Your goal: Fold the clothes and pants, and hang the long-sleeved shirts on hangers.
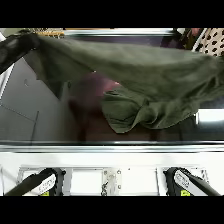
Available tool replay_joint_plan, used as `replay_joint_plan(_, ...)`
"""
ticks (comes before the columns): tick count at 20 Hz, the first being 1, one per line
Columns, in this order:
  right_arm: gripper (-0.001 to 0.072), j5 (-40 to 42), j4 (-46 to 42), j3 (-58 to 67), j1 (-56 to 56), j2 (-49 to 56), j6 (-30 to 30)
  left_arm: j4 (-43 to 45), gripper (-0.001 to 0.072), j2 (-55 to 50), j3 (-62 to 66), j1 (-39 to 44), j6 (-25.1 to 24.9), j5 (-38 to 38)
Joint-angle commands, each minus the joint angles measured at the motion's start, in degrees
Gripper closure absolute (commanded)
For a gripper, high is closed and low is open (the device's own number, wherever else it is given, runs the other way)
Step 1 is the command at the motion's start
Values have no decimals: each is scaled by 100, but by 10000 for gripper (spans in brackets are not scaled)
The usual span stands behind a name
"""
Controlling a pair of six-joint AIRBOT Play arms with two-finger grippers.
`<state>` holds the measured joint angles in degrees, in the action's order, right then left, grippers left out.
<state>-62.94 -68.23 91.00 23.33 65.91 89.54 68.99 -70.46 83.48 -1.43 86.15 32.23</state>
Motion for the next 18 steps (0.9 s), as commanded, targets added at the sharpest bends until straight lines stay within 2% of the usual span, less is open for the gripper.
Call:
replay_joint_plan(1, 11, 538, 374, 13, -44, 848, -37, 7, 25, -1628, 990, 146, 640, 973)
replay_joint_plan(3, 11, 190, 24, 11, 11, 815, -37, -2, 25, -1993, 975, 109, 933, 1788)
replay_joint_plan(5, 12, -297, -551, -37, 31, 638, -37, -9, 24, -1971, 391, 179, 927, 2063)
replay_joint_plan(8, 11, -800, -1257, -570, 44, 133, -225, -20, 25, -1670, -981, 643, 931, 1971)
replay_joint_plan(12, 11, -911, -1318, -2046, 339, -566, -256, -509, 24, -1716, -2199, 1565, 929, 1574)
replay_joint_plan(15, 12, -911, -1303, -3053, 560, -809, -256, -1182, 24, -2076, -2385, 2090, 922, 1408)
replay_joint_plan(18, 11, -885, -1298, -3679, 774, -800, -254, -1478, 25, -2393, -2240, 2430, 925, 1388)
